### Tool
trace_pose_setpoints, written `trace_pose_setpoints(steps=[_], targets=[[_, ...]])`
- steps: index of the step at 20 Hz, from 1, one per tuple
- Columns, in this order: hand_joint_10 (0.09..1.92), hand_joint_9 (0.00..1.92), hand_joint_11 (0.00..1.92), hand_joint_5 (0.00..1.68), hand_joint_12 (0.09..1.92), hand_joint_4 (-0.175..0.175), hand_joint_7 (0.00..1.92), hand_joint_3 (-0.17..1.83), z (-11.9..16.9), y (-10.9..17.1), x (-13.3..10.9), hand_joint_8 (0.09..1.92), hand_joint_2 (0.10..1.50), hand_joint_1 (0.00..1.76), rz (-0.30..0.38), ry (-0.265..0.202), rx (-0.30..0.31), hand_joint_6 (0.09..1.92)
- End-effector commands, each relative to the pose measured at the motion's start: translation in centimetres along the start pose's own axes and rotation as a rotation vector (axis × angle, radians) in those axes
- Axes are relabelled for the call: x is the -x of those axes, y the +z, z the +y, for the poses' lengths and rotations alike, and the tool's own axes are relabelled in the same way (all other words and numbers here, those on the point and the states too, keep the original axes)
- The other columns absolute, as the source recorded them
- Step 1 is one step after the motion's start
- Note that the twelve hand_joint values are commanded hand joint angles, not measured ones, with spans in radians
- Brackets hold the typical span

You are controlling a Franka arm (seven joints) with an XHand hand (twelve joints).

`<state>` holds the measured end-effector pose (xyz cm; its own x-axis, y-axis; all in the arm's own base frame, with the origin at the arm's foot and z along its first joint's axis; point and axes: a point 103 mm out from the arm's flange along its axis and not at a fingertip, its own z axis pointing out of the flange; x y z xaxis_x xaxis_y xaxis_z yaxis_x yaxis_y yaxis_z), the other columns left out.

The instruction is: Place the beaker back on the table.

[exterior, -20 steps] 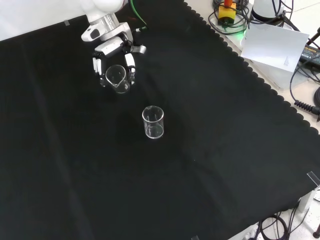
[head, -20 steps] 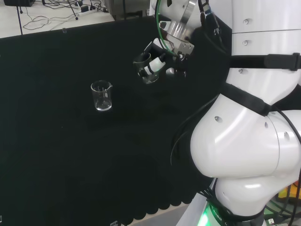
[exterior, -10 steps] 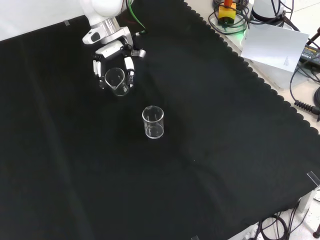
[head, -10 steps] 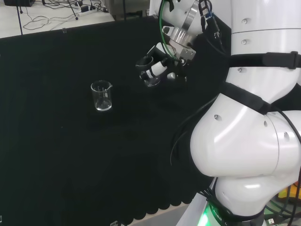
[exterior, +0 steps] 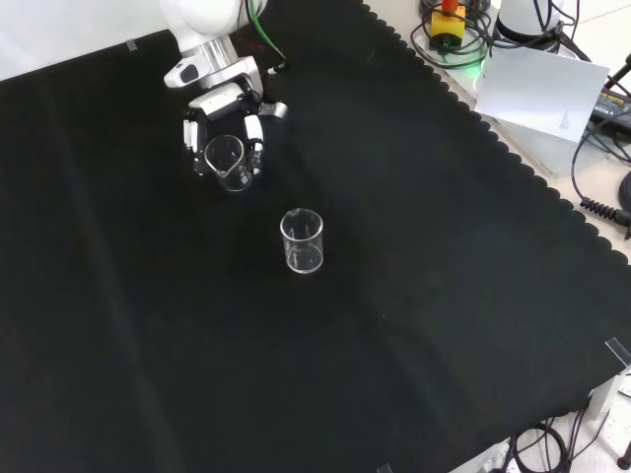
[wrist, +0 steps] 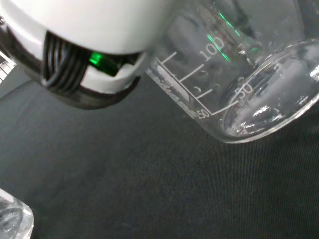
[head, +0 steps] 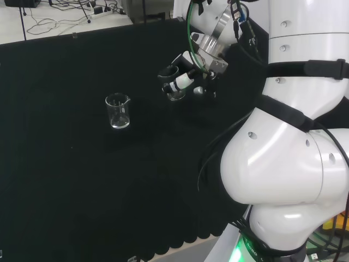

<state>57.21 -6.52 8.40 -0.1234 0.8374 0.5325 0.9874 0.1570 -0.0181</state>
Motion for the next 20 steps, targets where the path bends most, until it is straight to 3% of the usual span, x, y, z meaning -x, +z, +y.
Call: trace_pose_setpoints(steps=[1, 2, 5, 10, 12, 14, 16, 17, 20], targets=[[0.09, 1.56, 1.05, 1.27, 0.91, -0.107, 1.36, 0.58, -0.1, 0.2, 0.2, 0.54, 0.68, 1.30, 0.005, 0.008, 0.004, 0.62], [0.09, 1.56, 1.05, 1.27, 0.92, -0.050, 1.40, 0.65, -0.1, 0.3, 0.4, 0.51, 0.64, 1.30, 0.009, 0.012, 0.004, 0.63], [0.09, 1.56, 1.04, 1.27, 0.92, -0.149, 1.33, 0.54, -0.1, 0.5, 1.2, 0.55, 0.71, 1.30, 0.015, 0.024, 0.000, 0.60], [0.09, 1.55, 1.04, 1.27, 0.92, -0.175, 1.31, 0.50, -0.4, 1.0, 1.9, 0.57, 0.74, 1.31, 0.020, 0.040, 0.017, 0.60], [0.09, 1.55, 1.04, 1.28, 0.93, -0.043, 1.39, 0.64, -0.5, 1.1, 2.1, 0.50, 0.65, 1.30, 0.024, 0.044, 0.024, 0.62], [0.09, 1.53, 1.04, 1.29, 0.93, 0.034, 1.41, 0.69, -0.6, 1.1, 2.2, 0.48, 0.61, 1.29, 0.027, 0.045, 0.029, 0.63], [0.09, 1.51, 1.03, 1.27, 0.93, -0.098, 1.34, 0.53, -0.6, 1.1, 2.4, 0.54, 0.71, 1.30, 0.028, 0.047, 0.028, 0.62], [0.09, 1.51, 1.03, 1.26, 0.93, -0.136, 1.32, 0.48, -0.6, 1.2, 2.4, 0.56, 0.75, 1.30, 0.028, 0.047, 0.026, 0.61], [0.09, 1.49, 1.02, 1.24, 0.94, -0.172, 1.29, 0.39, -0.7, 1.3, 2.5, 0.58, 0.80, 1.30, 0.021, 0.052, 0.023, 0.62]])
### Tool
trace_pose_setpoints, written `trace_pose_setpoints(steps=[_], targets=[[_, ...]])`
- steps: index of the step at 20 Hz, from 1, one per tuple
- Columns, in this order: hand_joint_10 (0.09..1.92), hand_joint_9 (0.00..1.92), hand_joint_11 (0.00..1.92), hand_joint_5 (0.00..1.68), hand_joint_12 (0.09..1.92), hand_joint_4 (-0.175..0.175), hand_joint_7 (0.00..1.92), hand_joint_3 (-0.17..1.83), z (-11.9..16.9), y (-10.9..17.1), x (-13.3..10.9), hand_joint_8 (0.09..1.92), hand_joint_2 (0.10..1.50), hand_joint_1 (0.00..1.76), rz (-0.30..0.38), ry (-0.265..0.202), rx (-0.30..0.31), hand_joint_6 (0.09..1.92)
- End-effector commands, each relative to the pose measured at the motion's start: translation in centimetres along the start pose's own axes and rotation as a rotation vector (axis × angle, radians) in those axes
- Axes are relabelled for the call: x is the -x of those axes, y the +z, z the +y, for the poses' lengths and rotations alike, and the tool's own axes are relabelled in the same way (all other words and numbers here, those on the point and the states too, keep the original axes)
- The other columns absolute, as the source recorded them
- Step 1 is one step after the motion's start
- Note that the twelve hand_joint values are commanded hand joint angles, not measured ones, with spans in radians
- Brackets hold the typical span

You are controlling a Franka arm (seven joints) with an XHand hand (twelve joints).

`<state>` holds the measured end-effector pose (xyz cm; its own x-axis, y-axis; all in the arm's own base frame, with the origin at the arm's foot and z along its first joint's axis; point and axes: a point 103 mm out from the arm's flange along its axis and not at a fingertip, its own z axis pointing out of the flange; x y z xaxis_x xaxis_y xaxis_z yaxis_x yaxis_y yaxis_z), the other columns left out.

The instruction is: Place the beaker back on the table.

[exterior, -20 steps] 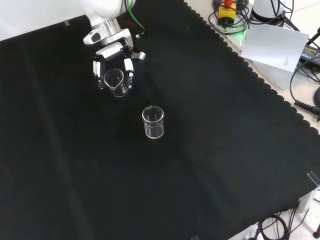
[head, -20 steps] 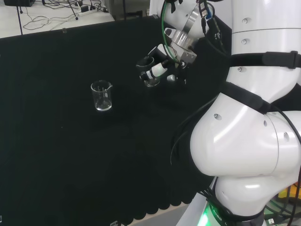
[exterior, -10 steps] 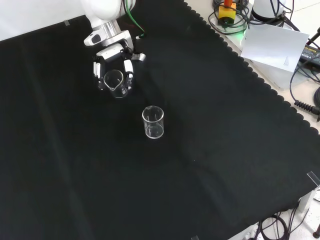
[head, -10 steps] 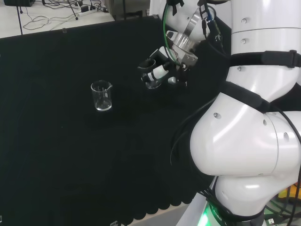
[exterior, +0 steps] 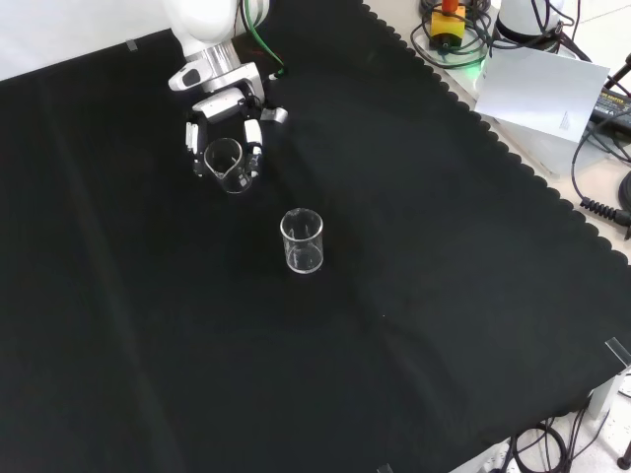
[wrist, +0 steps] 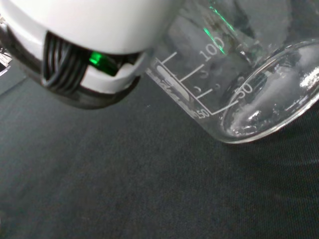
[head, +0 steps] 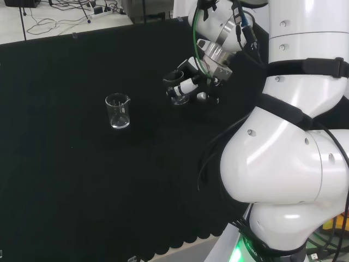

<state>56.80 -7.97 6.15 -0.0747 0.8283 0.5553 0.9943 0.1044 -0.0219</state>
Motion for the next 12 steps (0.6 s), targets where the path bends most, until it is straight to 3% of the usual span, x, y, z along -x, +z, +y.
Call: trace_pose_setpoints(steps=[1, 5, 9, 10, 12], targets=[[0.09, 1.48, 1.01, 1.24, 0.94, -0.174, 1.28, 0.37, -0.13, 0.19, 0.10, 0.59, 0.81, 1.30, -0.012, 0.009, -0.003, 0.62], [0.09, 1.43, 0.97, 1.22, 0.97, -0.175, 1.25, 0.22, -0.26, 0.07, 0.52, 0.60, 0.90, 1.30, -0.002, 0.014, -0.008, 0.63], [0.09, 1.26, 0.74, 1.23, 1.13, 0.097, 1.11, 0.27, -0.38, 0.09, 0.88, 0.55, 0.87, 1.13, 0.026, 0.018, -0.038, 0.62], [0.09, 1.19, 0.64, 1.20, 1.19, 0.135, 1.04, 0.24, -0.42, 0.07, 0.87, 0.55, 0.89, 1.11, 0.028, 0.018, -0.040, 0.67], [0.09, 1.11, 0.51, 1.06, 1.26, 0.066, 0.91, 0.30, -0.49, -0.04, 0.80, 0.61, 0.80, 1.07, 0.026, 0.018, -0.044, 0.71]])
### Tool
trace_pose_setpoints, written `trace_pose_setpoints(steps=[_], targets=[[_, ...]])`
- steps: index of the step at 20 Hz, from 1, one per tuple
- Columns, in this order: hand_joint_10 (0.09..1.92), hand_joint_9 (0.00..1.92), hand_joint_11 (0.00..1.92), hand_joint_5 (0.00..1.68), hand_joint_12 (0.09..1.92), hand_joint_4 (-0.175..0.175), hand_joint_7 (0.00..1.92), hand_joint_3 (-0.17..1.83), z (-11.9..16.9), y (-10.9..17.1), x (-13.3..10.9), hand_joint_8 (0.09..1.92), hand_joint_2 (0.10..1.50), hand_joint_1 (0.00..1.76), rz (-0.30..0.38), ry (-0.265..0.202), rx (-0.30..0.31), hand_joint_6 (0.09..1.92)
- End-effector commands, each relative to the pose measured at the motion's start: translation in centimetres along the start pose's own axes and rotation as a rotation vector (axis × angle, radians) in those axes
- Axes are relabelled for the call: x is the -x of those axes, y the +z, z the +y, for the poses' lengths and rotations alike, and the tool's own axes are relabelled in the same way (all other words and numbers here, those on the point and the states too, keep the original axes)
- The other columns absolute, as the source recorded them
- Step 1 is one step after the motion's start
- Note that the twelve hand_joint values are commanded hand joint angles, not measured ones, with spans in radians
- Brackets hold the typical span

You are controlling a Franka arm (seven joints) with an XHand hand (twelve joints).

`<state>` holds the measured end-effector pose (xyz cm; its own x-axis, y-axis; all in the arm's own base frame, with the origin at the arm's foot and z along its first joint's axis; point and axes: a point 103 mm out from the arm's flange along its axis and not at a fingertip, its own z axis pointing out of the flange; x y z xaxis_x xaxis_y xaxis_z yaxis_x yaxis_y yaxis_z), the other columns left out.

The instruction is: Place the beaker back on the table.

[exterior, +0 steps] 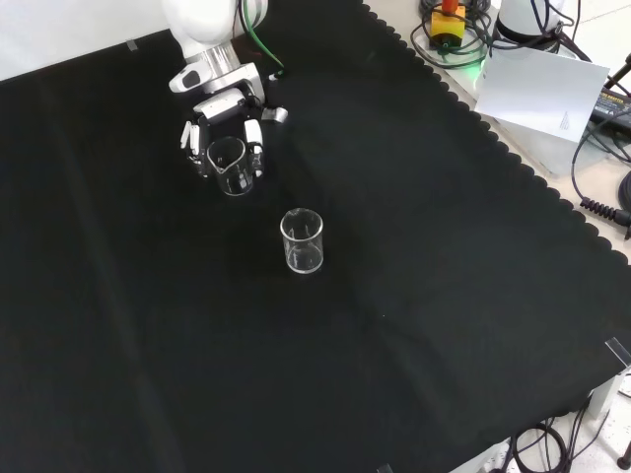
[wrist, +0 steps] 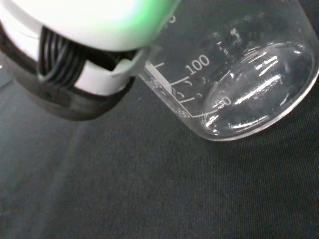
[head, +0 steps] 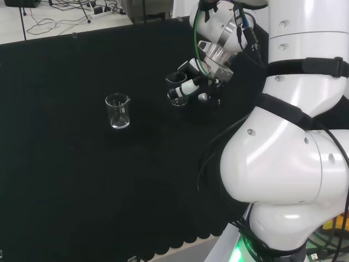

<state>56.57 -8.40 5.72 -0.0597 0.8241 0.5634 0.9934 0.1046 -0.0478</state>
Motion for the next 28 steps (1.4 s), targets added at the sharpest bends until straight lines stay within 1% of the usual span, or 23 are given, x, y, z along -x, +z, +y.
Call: trace_pose_setpoints(steps=[1, 2, 4, 6, 9, 14, 19, 22, 24, 28], targets=[[0.09, 1.07, 0.46, 0.97, 1.27, 0.033, 0.85, 0.39, -0.3, -0.3, 0.2, 0.64, 0.74, 1.05, 0.008, 0.002, -0.019, 0.73], [0.09, 1.03, 0.41, 0.90, 1.29, 0.010, 0.80, 0.47, -0.3, -0.4, 0.1, 0.66, 0.69, 1.04, 0.003, -0.001, -0.022, 0.75], [0.09, 0.96, 0.32, 0.76, 1.32, -0.018, 0.71, 0.57, -0.5, -0.6, -0.1, 0.68, 0.61, 1.03, -0.010, -0.004, -0.025, 0.78], [0.09, 0.91, 0.25, 0.65, 1.34, -0.032, 0.64, 0.60, -0.7, -0.9, -0.3, 0.69, 0.58, 1.01, -0.023, -0.004, -0.032, 0.78], [0.09, 0.85, 0.16, 0.53, 1.36, -0.041, 0.56, 0.60, -0.9, -1.2, -0.4, 0.69, 0.55, 0.99, -0.043, 0.001, -0.054, 0.75], [0.09, 0.80, 0.11, 0.46, 1.38, -0.048, 0.50, 0.58, -1.2, -1.7, -1.0, 0.70, 0.54, 0.97, -0.079, 0.006, -0.096, 0.69], [0.09, 0.71, 0.01, 0.41, 1.41, -0.051, 0.39, 0.55, -1.5, -3.1, -2.3, 0.71, 0.55, 0.94, -0.086, -0.004, -0.088, 0.58], [0.09, 0.64, 0.00, 0.39, 1.34, -0.052, 0.28, 0.52, -1.8, -4.4, -3.5, 0.69, 0.55, 0.90, -0.098, -0.013, -0.079, 0.42], [0.09, 0.61, 0.00, 0.39, 1.31, -0.053, 0.25, 0.51, -2.2, -5.5, -4.4, 0.68, 0.55, 0.89, -0.109, -0.018, -0.068, 0.35], [0.09, 0.60, 0.00, 0.39, 1.29, -0.053, 0.24, 0.50, -3.5, -7.5, -6.2, 0.67, 0.56, 0.88, -0.133, -0.019, -0.058, 0.31]])
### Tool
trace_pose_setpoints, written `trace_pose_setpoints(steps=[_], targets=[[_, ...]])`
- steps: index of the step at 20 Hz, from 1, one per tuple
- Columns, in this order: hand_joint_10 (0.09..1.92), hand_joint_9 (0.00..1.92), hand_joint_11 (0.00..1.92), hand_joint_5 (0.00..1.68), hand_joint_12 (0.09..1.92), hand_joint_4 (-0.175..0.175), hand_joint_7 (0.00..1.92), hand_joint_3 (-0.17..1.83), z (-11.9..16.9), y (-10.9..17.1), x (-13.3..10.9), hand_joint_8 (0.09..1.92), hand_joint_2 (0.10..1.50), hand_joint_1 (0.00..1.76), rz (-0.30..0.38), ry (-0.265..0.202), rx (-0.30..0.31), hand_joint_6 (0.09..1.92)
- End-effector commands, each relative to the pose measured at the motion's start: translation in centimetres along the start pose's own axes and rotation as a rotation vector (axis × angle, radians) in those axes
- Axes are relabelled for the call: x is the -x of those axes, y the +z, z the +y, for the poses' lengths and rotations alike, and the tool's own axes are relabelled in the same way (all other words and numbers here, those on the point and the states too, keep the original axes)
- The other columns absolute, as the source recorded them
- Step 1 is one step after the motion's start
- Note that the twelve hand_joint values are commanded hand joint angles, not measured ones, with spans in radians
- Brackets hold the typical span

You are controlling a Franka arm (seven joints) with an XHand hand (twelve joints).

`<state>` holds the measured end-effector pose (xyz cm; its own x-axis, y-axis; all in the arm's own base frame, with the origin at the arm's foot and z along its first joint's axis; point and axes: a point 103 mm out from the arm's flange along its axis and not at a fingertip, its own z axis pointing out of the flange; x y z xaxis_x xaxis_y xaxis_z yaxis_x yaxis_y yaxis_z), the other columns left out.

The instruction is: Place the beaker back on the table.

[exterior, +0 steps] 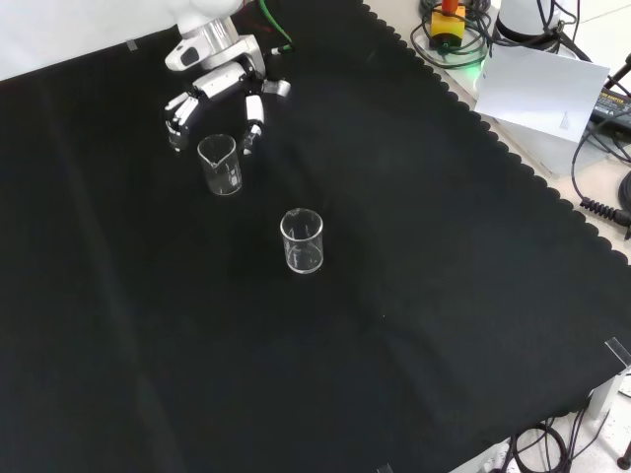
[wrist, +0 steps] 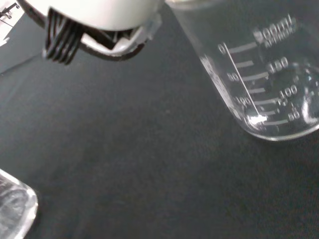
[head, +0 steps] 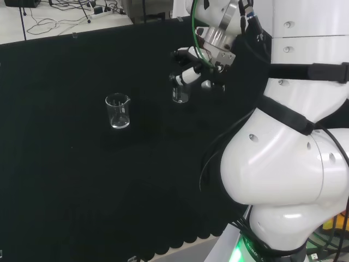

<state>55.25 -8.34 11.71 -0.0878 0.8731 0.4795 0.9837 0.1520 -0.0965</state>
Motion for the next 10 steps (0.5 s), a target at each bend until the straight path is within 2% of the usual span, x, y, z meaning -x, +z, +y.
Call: trace_pose_setpoints(steps=[1, 10], targets=[[0.09, 0.60, 0.00, 0.39, 1.29, -0.053, 0.24, 0.49, -2.4, -3.2, -3.0, 0.66, 0.56, 0.88, -0.043, -0.001, 0.004, 0.29], [0.09, 0.59, 0.00, 0.40, 1.30, -0.055, 0.24, 0.47, -6.0, -5.4, -6.7, 0.66, 0.58, 0.86, -0.096, 0.008, 0.005, 0.22]])
